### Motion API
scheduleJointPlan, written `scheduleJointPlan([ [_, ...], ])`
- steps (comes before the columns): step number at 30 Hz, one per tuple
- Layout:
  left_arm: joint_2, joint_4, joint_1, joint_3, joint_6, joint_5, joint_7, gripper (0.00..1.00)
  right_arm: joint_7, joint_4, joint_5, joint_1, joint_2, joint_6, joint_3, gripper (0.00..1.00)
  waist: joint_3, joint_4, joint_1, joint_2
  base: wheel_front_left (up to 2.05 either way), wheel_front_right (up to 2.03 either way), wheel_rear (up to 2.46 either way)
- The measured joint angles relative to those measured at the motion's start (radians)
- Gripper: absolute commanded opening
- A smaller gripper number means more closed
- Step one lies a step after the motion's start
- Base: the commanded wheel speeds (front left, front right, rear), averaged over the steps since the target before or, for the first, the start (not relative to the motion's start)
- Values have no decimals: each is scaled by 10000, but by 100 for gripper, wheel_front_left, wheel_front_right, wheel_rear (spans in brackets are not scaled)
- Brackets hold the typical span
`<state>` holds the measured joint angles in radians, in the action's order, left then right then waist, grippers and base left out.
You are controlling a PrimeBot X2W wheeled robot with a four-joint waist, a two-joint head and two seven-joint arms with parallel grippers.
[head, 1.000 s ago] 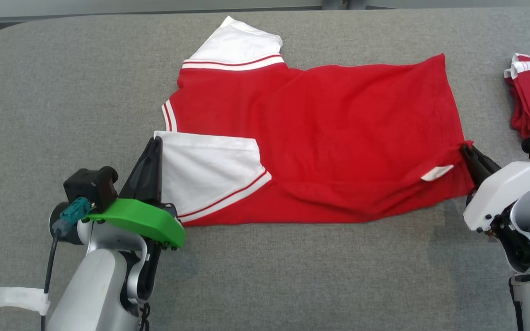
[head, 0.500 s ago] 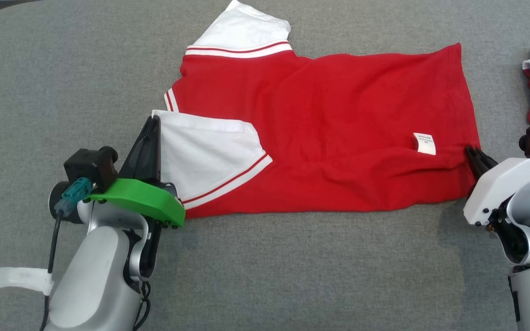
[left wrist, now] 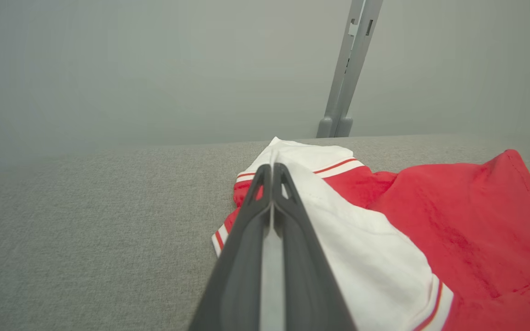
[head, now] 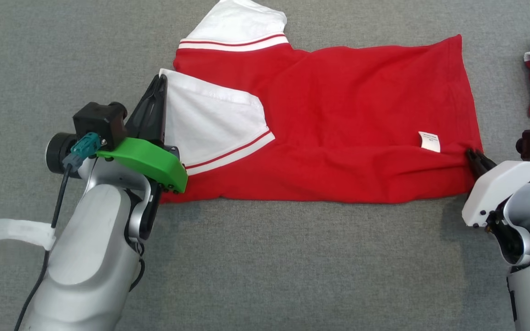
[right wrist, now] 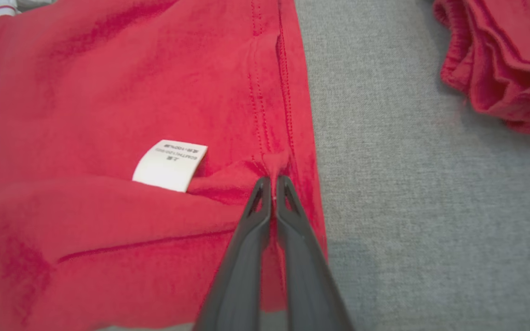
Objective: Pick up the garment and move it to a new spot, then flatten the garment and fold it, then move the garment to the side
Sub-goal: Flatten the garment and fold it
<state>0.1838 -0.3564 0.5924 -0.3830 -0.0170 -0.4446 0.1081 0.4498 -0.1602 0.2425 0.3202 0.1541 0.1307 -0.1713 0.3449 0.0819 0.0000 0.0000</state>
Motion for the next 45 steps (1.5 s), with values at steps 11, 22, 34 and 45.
scheduleJointPlan([
  [11,59,-1039,381,-234,-138,332,351,100,-646,-380,-163,328,-29,0,58,100,-41,-108,0,0,0,0,0],
  [22,370,-698,-1662,148,-445,-79,1060,100,-1150,890,-318,-965,-476,0,-767,100,-964,-14,0,0,0,0,0],
  [34,500,-499,-3245,-435,-729,23,637,100,-1745,1384,-359,-2335,-1014,0,-1131,100,-1692,9,0,0,0,0,0],
  [45,316,-1329,-2533,-633,-1076,119,-63,100,-1682,583,-930,-1629,-1045,0,-748,100,-1103,-61,0,0,0,0,0],
])
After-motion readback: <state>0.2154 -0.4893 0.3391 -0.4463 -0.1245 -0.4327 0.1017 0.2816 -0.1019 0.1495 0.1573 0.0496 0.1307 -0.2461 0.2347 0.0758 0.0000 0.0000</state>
